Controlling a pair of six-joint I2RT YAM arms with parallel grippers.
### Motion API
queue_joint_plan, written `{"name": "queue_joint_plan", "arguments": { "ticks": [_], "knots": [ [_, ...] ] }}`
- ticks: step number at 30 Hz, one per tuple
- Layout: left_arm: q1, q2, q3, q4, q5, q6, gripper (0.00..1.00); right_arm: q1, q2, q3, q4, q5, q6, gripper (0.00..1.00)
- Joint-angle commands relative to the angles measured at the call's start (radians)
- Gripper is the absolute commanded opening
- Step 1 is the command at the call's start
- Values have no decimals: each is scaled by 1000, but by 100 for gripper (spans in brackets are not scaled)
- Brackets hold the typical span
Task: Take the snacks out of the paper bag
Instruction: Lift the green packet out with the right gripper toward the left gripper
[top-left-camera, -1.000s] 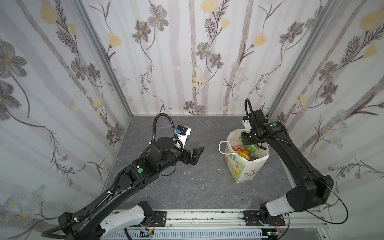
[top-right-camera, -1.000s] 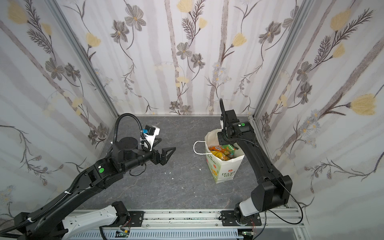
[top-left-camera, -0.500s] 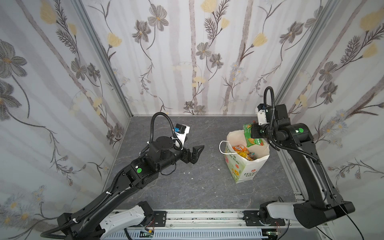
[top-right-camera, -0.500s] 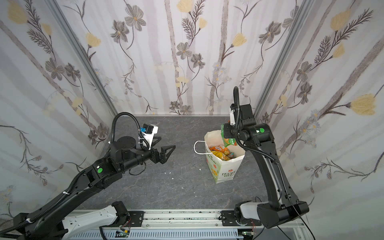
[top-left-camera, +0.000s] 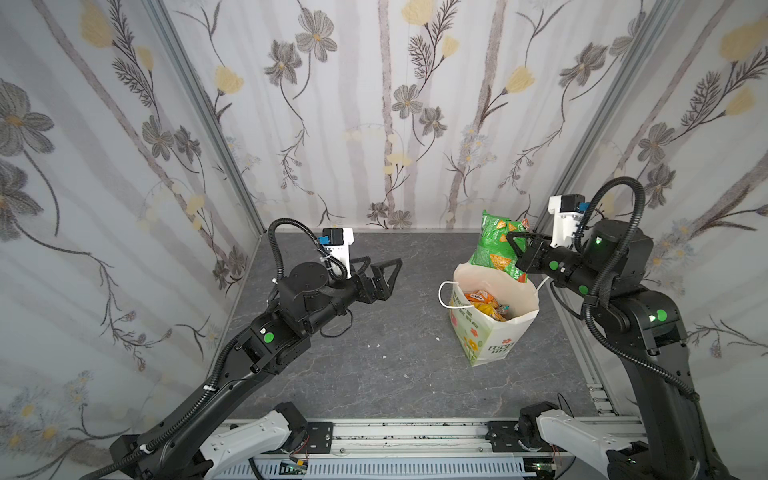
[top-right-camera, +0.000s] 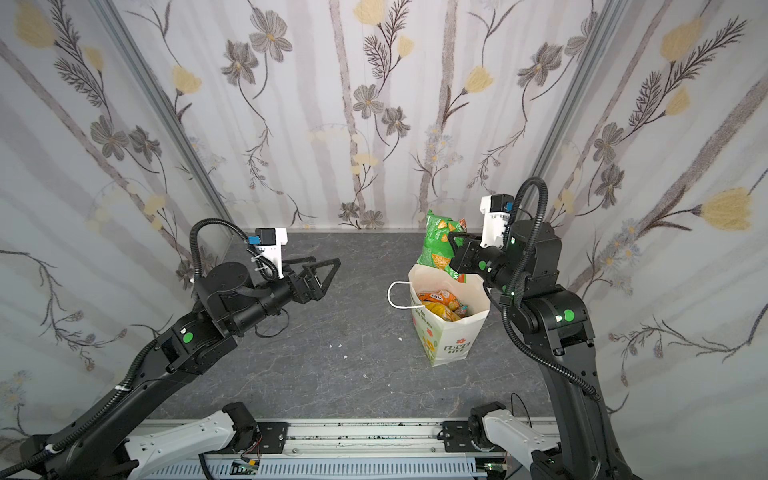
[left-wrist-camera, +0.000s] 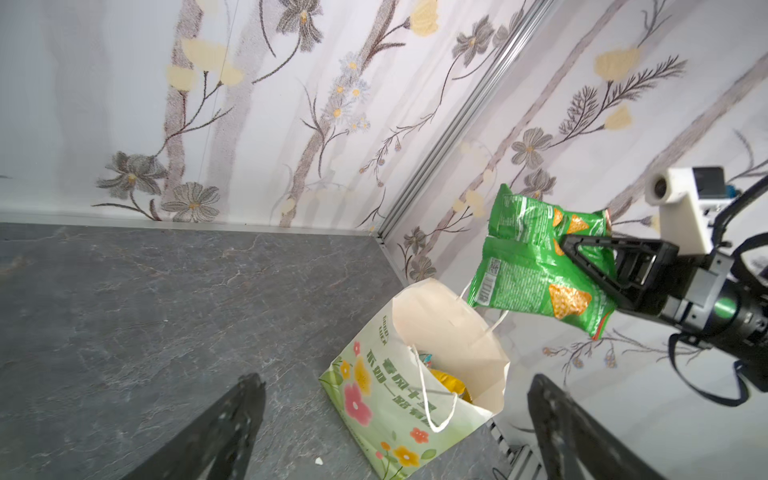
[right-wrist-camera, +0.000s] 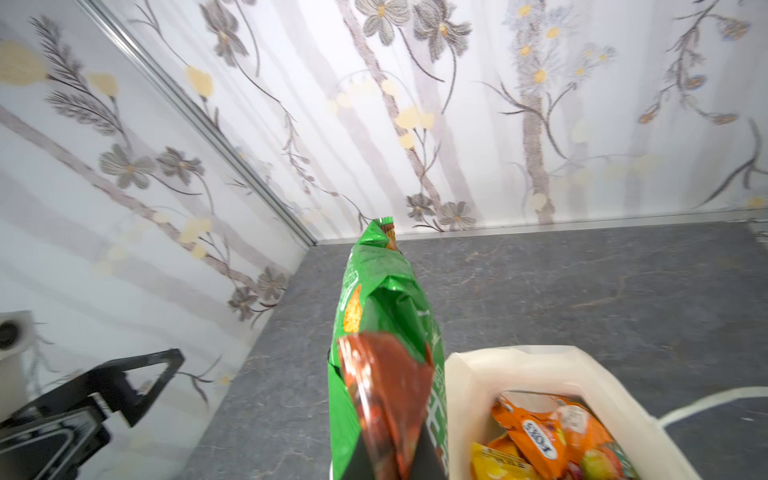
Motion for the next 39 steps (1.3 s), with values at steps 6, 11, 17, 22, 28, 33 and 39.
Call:
{"name": "queue_joint_plan", "arguments": {
  "ticks": [6, 11, 17, 22, 28, 33, 39],
  "knots": [
    [129, 83, -102, 561, 384, -481, 100, 10, -85, -279, 640, -288, 406, 0],
    [135, 185, -123, 797, 458, -652, 100, 50, -101, -396, 845, -294, 538, 0],
    [117, 315, -139, 1082, 494, -842, 100, 115, -64, -451, 986, -305, 615, 0],
    [101, 346, -141, 1148, 514, -862, 97, 162, -23, -455, 987, -280, 626, 0],
    [90, 345, -123, 1125, 544, -836, 76, 211, 28, -451, 997, -266, 645, 0],
    [90, 323, -123, 1082, 540, -787, 54, 229, 46, -452, 981, -256, 635, 0],
    [90, 292, -111, 951, 527, -686, 34, 234, 40, -450, 968, -261, 611, 17]
  ]
}}
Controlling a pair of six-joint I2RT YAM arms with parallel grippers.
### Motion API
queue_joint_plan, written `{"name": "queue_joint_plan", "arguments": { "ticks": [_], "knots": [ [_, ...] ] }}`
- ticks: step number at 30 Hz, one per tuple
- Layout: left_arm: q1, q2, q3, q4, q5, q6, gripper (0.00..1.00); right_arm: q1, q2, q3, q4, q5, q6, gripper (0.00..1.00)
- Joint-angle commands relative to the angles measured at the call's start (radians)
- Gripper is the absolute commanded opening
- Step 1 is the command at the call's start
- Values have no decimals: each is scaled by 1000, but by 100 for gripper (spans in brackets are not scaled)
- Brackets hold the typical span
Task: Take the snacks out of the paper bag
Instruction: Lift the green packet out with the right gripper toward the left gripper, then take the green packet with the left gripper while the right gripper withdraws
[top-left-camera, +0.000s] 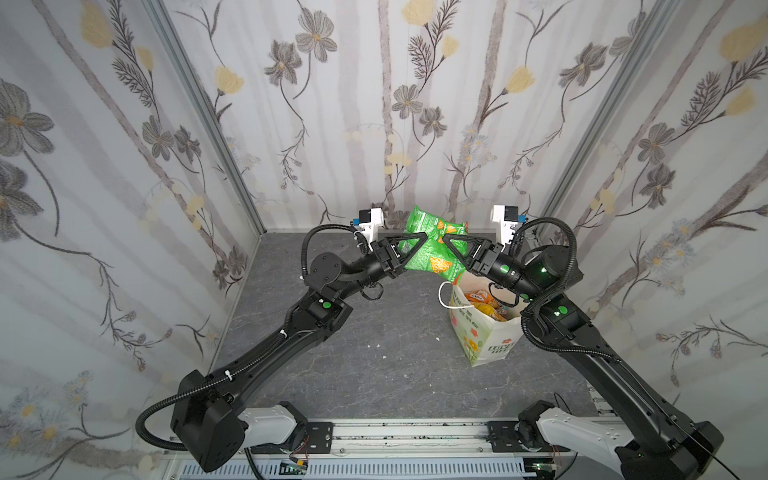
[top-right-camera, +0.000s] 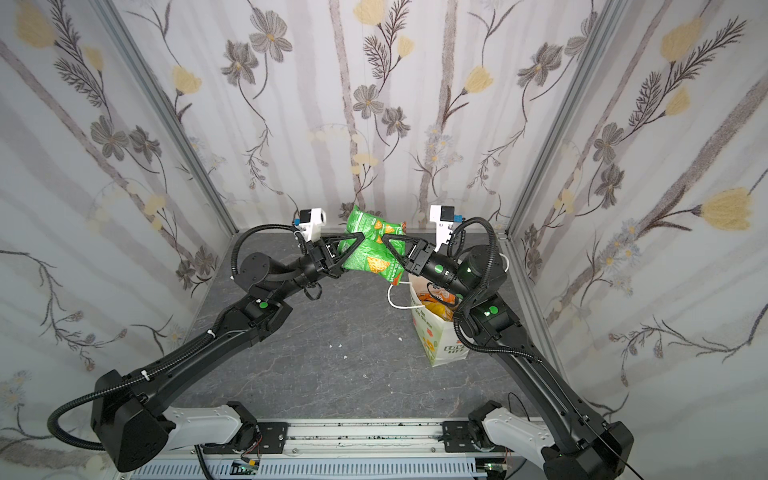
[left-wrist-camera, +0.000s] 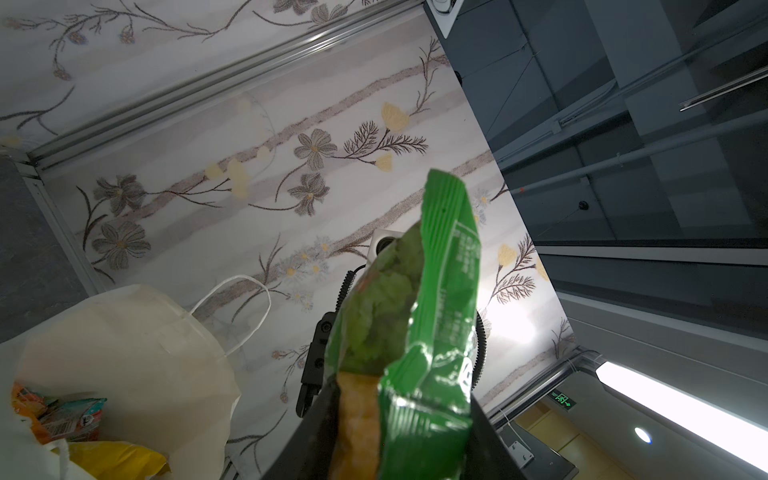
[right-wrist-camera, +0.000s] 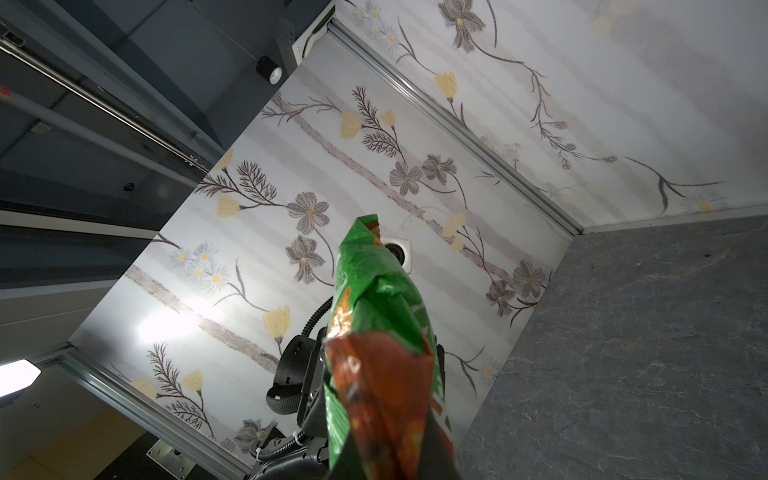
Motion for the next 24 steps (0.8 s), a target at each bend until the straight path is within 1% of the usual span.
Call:
{"name": "queue_joint_plan", "arguments": {
  "ticks": [1, 2, 4, 7, 9, 12, 14, 15, 16, 18, 19, 20, 24],
  "knots": [
    [-2, -11, 17, -24, 10, 70, 31, 2, -2, 3, 3, 15, -12, 20],
    [-2, -34, 19, -32, 10, 77, 28, 1, -4, 5, 2, 13, -13, 22],
    [0, -37, 24, -35, 10, 83, 23, 2, -9, 9, 3, 8, -18, 29],
    [0, -34, 33, -34, 16, 94, 15, 3, -20, 19, -8, 11, -28, 43],
    [8, -34, 41, -34, 21, 107, 12, 3, -33, 25, -9, 12, -38, 51],
    [33, -45, 54, -40, 19, 157, 10, 4, -63, 32, -23, 35, -71, 64],
    [66, -56, 63, -76, 8, 193, 10, 4, -87, 34, -30, 57, -95, 73],
    [85, -61, 69, -91, 6, 221, 10, 3, -103, 36, -34, 69, -109, 78],
    [104, -67, 79, -123, 2, 251, 10, 3, -118, 35, -42, 86, -125, 86],
    [146, -76, 92, -186, -20, 316, 10, 3, -148, 32, -62, 122, -155, 96],
    [167, -83, 96, -223, -41, 353, 10, 4, -163, 25, -70, 143, -169, 99],
    [185, -89, 97, -251, -64, 390, 10, 4, -177, 18, -71, 157, -179, 99],
    [255, -110, 90, -397, -229, 538, 9, 4, -224, -20, -76, 198, -198, 100]
  ]
}}
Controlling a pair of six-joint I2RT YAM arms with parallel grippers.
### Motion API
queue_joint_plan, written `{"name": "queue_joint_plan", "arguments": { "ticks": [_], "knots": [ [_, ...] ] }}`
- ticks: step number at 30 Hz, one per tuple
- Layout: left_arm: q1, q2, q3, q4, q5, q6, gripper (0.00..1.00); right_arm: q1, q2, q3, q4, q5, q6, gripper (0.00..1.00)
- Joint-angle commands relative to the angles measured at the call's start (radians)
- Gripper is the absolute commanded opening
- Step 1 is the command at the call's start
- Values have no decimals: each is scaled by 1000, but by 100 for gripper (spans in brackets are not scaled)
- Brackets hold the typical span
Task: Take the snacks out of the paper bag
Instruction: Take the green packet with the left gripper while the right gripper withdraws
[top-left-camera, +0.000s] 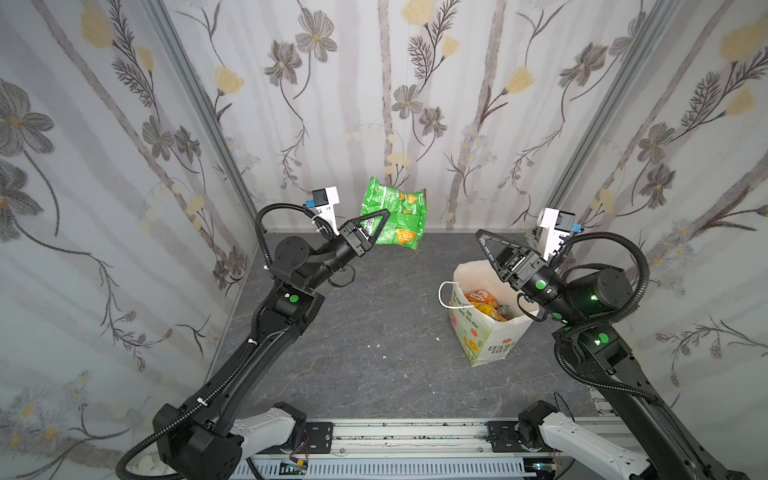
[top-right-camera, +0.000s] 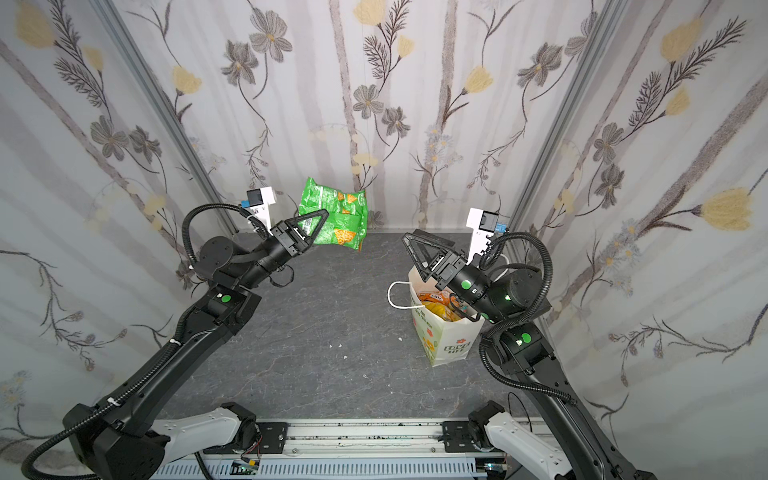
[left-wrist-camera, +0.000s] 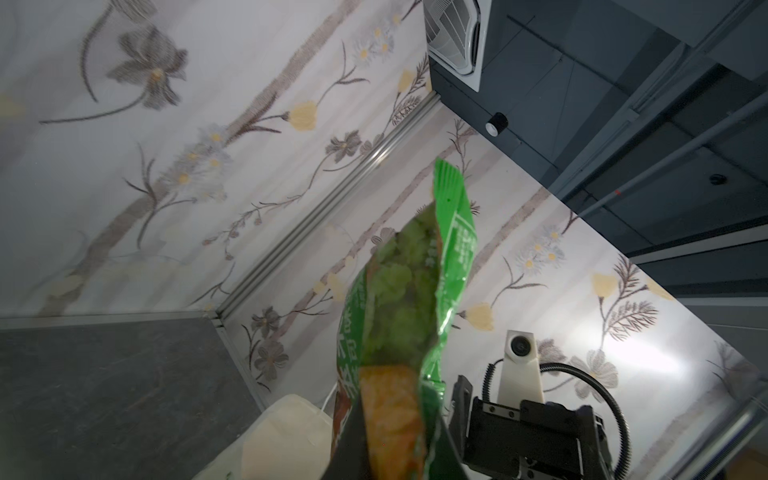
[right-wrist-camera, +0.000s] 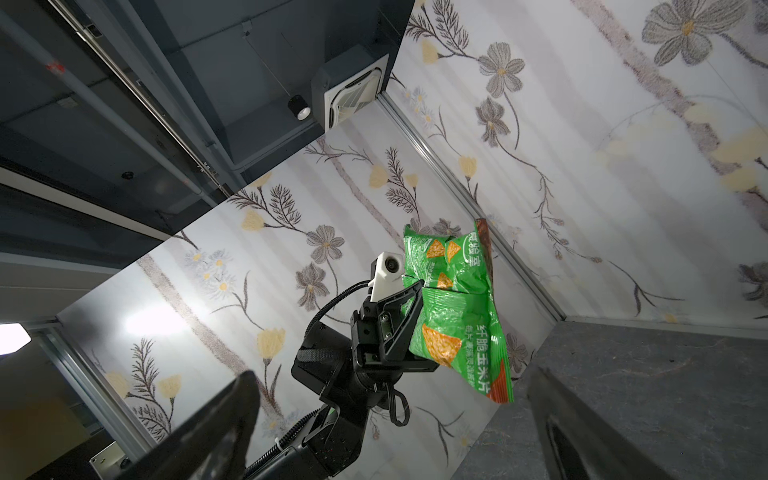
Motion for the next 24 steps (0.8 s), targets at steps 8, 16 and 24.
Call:
{"name": "queue_joint_plan", "arguments": {
  "ticks": [8, 16, 24],
  "knots": [
    [219, 67, -108, -190, -360, 206, 6, -1, -33, -75, -25, 51, -7, 100],
    [407, 313, -94, -196, -166, 110, 5, -1, -55, -121, -26, 85, 5, 100],
    [502, 619, 37, -266, -32, 99, 3, 0, -37, -107, -26, 77, 28, 99]
  ]
}}
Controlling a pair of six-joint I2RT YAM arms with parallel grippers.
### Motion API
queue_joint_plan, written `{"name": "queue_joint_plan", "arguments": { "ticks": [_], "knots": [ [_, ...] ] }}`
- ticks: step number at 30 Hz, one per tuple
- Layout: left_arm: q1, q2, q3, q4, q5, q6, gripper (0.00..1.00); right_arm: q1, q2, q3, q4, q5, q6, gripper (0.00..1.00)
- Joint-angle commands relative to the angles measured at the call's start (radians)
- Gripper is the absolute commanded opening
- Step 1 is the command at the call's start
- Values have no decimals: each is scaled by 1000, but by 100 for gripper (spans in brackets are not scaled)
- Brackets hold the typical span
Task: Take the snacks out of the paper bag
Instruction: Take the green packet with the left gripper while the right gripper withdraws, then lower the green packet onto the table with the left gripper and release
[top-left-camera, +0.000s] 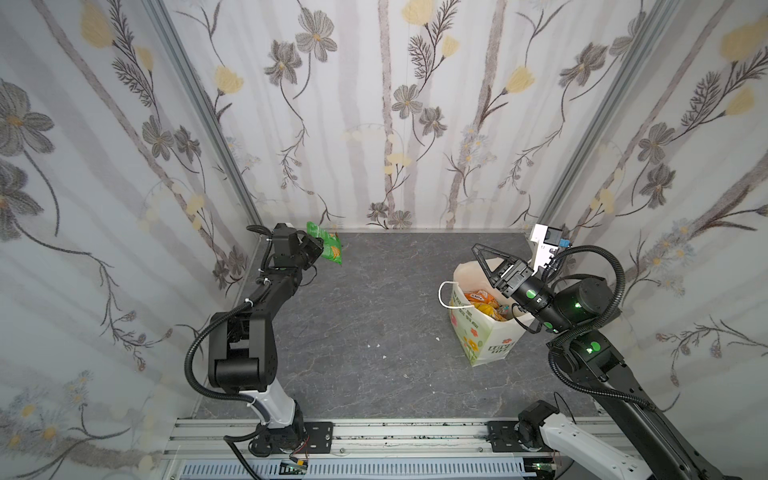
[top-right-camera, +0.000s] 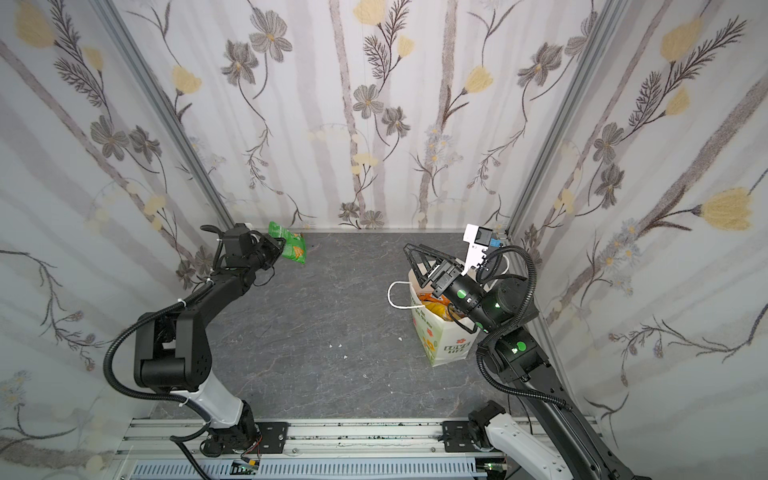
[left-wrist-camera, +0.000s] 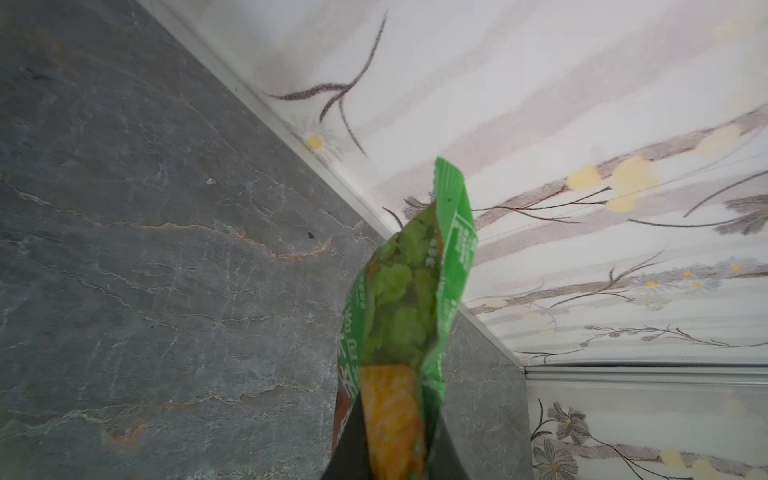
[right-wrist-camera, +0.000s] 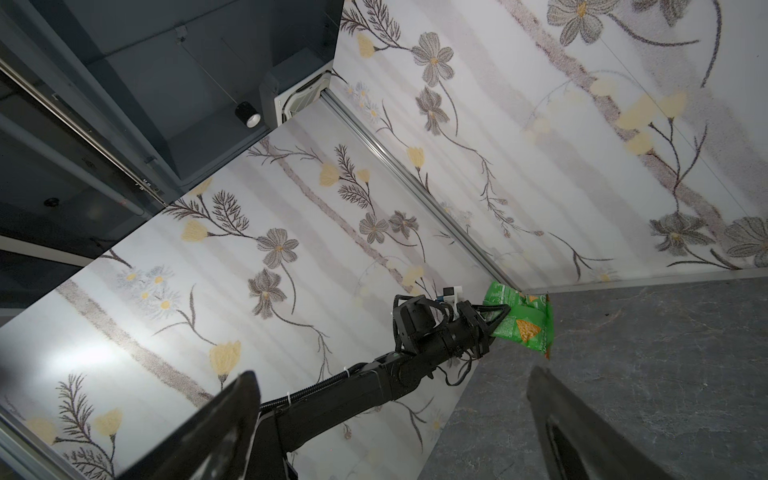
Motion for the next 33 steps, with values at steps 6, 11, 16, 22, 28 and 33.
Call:
{"name": "queue_joint_plan", "arguments": {
  "ticks": [6, 11, 16, 22, 28, 33],
  "knots": [
    [54, 257, 174, -148, 149, -4, 7, 1, -3, 14, -23, 38, 24, 99],
    [63, 328, 234, -241, 113, 50, 13, 2, -6, 15, -36, 50, 31, 99],
    [64, 355, 294, -388, 44, 148, 37, 2, -21, 8, -55, 76, 30, 100],
    [63, 341, 349, -528, -60, 254, 72, 2, -38, -3, -71, 109, 28, 99],
    [63, 286, 379, -621, -151, 335, 100, 0, -37, 24, -115, 116, 9, 99],
    [63, 169, 360, -657, -141, 370, 100, -8, -12, 115, -269, 164, -101, 99]
  ]
}}
